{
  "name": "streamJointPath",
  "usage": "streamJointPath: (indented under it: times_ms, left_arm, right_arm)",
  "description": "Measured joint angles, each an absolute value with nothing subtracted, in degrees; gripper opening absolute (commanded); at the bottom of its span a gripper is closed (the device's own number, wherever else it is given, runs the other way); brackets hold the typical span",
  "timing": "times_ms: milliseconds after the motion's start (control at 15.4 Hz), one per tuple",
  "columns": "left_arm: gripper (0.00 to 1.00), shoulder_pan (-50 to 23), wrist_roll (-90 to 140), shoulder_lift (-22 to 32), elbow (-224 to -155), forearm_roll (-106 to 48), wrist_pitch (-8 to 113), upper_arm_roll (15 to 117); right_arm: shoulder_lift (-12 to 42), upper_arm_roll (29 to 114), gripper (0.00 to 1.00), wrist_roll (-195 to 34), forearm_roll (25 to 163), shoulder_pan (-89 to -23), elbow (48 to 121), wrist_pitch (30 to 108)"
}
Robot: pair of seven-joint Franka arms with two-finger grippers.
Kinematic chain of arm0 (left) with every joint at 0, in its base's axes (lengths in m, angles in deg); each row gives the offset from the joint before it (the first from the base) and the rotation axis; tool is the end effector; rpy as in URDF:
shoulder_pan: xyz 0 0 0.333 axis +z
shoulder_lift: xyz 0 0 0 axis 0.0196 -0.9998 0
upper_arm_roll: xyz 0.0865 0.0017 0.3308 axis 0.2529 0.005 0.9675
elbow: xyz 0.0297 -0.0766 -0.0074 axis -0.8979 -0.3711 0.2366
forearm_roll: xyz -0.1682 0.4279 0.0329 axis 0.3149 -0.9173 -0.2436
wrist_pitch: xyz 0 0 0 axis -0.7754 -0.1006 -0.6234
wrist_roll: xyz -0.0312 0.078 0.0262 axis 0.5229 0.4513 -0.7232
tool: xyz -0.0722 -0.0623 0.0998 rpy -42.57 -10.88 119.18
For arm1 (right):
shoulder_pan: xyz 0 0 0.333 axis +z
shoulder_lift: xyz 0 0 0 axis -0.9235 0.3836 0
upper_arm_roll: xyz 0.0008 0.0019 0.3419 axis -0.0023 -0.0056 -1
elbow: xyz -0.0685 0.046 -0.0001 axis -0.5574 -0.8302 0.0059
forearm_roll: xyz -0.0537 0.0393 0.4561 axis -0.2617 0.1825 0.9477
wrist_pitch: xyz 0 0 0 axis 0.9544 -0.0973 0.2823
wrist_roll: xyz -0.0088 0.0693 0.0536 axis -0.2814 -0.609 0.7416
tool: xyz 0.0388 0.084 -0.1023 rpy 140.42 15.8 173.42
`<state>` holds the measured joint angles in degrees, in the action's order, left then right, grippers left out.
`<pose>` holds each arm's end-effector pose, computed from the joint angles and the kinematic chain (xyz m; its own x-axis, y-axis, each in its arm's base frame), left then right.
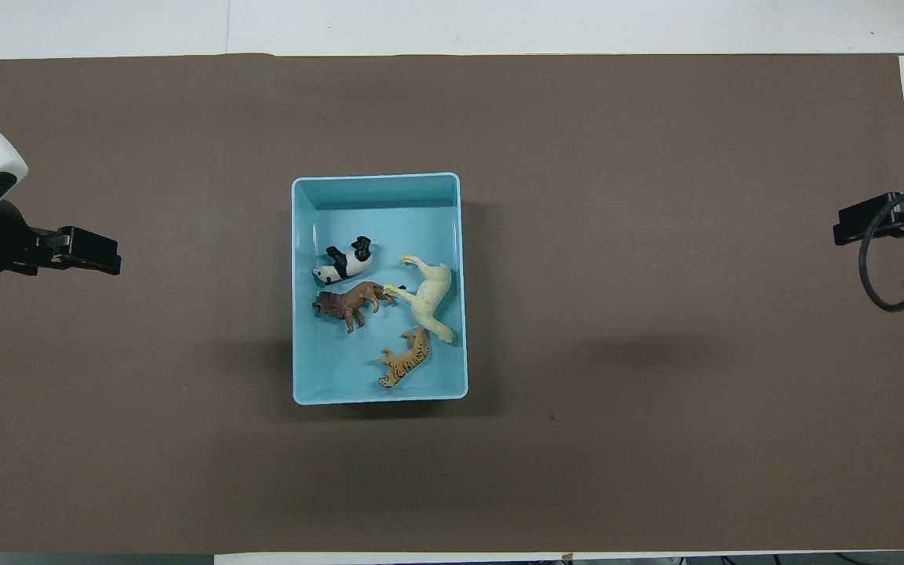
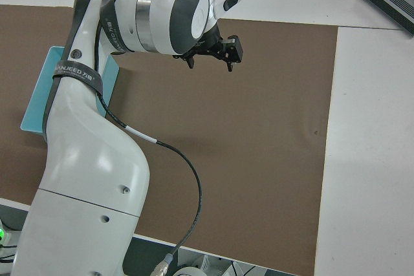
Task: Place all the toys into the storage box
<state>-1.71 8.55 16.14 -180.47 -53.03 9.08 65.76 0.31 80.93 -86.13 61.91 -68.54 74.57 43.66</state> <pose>0.6123 -0.0471 0.5507 0.9944 -0.0889 -0.0579 -0.0880 -0.9960 0.0183 0.6268 -0.0398 0.5859 0.9994 -0.0065 -0.0328 -0.0058 -0.9997 0.0227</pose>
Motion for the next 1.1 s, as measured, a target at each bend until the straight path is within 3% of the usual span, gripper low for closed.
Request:
streamJointPath:
  times_ms: [1102]
  left_arm:
    - [1.00,-2.4,7.9,13.8,-176.5,-53.0,8.4,65.3]
  right_arm:
    - [0.3,80.7,1.00,-86.1,61.9,-68.5,74.6,43.5]
